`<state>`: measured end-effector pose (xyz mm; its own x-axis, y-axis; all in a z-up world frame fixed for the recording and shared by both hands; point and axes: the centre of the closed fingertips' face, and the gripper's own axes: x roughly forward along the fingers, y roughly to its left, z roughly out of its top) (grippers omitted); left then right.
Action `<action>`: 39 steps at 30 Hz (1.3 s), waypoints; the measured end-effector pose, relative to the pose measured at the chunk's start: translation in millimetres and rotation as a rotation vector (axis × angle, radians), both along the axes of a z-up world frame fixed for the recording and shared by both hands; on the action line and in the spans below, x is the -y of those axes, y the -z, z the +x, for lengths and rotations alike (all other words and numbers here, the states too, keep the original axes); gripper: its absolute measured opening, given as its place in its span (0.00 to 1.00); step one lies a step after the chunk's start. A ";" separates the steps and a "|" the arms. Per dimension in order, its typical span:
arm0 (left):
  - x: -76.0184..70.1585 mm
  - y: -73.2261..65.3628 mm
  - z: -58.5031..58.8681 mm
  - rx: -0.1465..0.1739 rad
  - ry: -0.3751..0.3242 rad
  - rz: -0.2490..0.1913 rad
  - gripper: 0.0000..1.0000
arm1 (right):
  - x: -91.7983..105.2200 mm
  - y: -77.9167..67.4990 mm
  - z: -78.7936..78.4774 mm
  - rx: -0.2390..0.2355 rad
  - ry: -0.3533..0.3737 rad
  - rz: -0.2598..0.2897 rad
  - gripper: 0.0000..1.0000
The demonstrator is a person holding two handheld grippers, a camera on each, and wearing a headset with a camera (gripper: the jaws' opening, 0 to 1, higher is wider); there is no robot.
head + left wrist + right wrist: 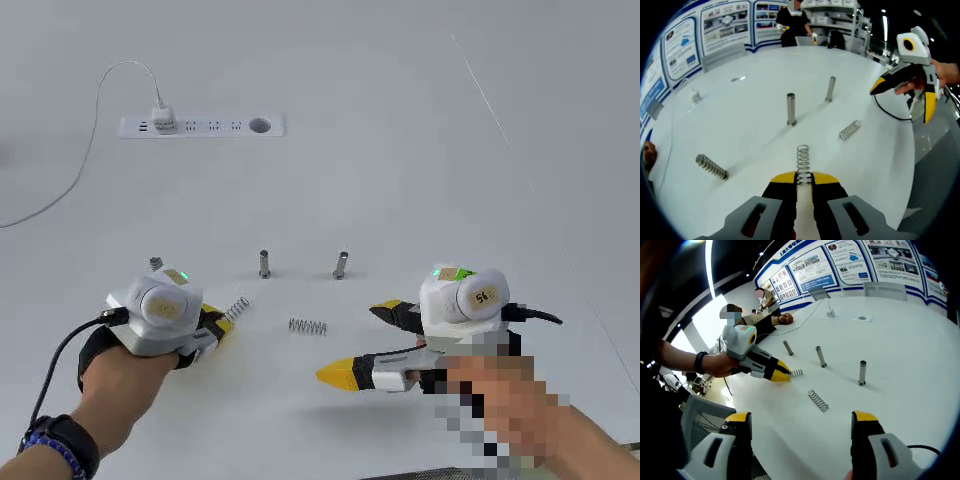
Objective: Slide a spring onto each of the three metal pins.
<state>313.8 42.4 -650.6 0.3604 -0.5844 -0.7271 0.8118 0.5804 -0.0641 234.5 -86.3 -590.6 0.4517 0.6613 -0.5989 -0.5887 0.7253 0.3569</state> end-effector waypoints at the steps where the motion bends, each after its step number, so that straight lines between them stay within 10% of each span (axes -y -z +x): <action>1: -1.5 -0.1 -3.4 0.000 -0.002 0.000 0.10 | -0.9 0.1 -0.3 -0.001 -0.001 0.002 0.83; 39: -10.9 -57.9 -68.9 0.074 0.125 -0.035 0.10 | -46.1 -10.8 -10.6 0.000 -0.074 0.084 0.69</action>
<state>244.9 53.2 -592.8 0.3353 -0.6525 -0.6796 0.8807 0.4732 -0.0198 223.9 -40.2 -579.8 0.3997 0.7410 -0.5396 -0.6395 0.6471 0.4149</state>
